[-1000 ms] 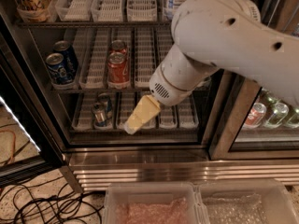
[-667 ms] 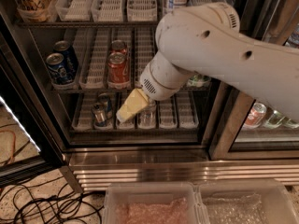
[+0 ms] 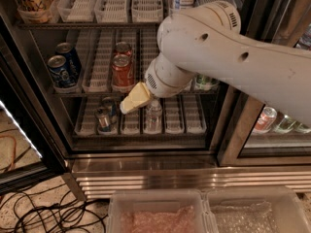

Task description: Pick coke can from middle shelf of fridge

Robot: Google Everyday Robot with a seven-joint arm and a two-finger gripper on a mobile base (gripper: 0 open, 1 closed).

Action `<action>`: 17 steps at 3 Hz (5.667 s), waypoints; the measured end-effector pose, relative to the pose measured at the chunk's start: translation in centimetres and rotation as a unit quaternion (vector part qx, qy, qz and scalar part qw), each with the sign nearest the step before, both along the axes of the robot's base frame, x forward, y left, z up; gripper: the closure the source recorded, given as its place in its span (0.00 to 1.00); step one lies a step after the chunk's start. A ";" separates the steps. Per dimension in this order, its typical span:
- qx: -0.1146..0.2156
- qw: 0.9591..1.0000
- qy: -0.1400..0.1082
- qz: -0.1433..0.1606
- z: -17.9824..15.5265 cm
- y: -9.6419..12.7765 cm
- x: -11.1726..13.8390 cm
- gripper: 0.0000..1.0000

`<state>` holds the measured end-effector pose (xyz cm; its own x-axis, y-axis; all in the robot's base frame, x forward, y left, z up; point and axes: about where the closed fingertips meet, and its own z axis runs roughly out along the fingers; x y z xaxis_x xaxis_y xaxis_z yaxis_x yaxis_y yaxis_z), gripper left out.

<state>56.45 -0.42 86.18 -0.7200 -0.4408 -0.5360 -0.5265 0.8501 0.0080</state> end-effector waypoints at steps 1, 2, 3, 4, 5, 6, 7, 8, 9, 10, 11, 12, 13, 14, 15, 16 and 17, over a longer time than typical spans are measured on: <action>0.012 1.000 -0.016 -0.006 -0.1 1.1 0.1 0.00; 0.031 0.997 -0.064 -0.016 0.3 4.2 2.0 0.00; 0.041 0.993 -0.101 -0.043 1.0 6.1 4.4 0.00; 0.050 0.990 -0.103 -0.085 0.7 7.3 6.1 0.00; 0.073 0.986 -0.095 -0.117 0.9 7.2 6.1 0.00; 0.073 0.986 -0.095 -0.117 0.9 7.2 6.1 0.00; 0.084 0.983 -0.119 -0.114 0.4 8.2 7.5 0.00; 0.094 0.979 -0.138 -0.113 -0.7 9.5 9.0 0.00; 0.097 0.978 -0.149 -0.113 -1.5 10.2 9.9 0.02; 0.096 0.975 -0.160 -0.124 -2.0 9.7 11.4 0.08; 0.095 0.970 -0.178 -0.138 -1.9 8.6 13.2 0.13; 0.093 0.966 -0.190 -0.146 -2.0 8.0 14.7 0.15; 0.093 0.964 -0.200 -0.149 -1.9 7.8 16.0 0.16; 0.105 0.962 -0.206 -0.142 -1.9 8.4 16.5 0.35; 0.106 0.962 -0.207 -0.141 -1.9 8.5 16.5 0.57; 0.106 0.962 -0.207 -0.141 -1.9 8.5 16.5 0.81; 0.110 0.965 -0.207 -0.120 -1.0 8.9 15.8 1.00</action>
Offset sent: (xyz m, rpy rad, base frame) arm 0.0562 0.0743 0.0139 0.2716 -0.1945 -0.3530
